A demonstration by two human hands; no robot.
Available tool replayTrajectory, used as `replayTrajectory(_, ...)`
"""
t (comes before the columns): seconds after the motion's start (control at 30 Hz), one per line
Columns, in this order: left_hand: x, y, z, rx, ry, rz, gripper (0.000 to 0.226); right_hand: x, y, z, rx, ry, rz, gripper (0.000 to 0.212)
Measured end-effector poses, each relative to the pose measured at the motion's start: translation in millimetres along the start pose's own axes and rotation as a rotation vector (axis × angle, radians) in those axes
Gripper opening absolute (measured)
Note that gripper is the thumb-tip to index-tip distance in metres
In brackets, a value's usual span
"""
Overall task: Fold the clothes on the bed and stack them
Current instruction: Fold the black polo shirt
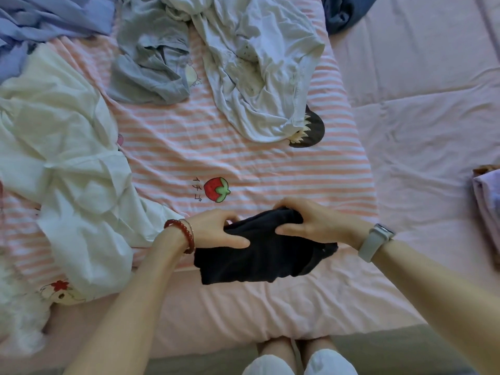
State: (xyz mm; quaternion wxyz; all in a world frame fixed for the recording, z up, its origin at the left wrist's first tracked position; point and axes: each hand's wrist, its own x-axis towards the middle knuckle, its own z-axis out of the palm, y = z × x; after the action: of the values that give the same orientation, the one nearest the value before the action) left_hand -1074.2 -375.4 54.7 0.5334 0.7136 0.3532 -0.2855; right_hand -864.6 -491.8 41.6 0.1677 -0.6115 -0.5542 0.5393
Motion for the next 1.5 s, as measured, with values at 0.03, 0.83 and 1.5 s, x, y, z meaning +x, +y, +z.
replayTrajectory(0.03,-1,-5,0,-0.048,-0.004,-0.001,0.064,-4,3,-1,0.035,0.037,0.019,0.024)
replayTrajectory(0.83,85,211,130,-0.675,0.558,0.248,0.018,-223,101,-87,0.376,0.741,0.418,0.016)
replayTrajectory(1.5,282,520,312,-0.585,0.7,-0.047,0.022,-379,334,-359,-0.398,0.732,0.639,0.037)
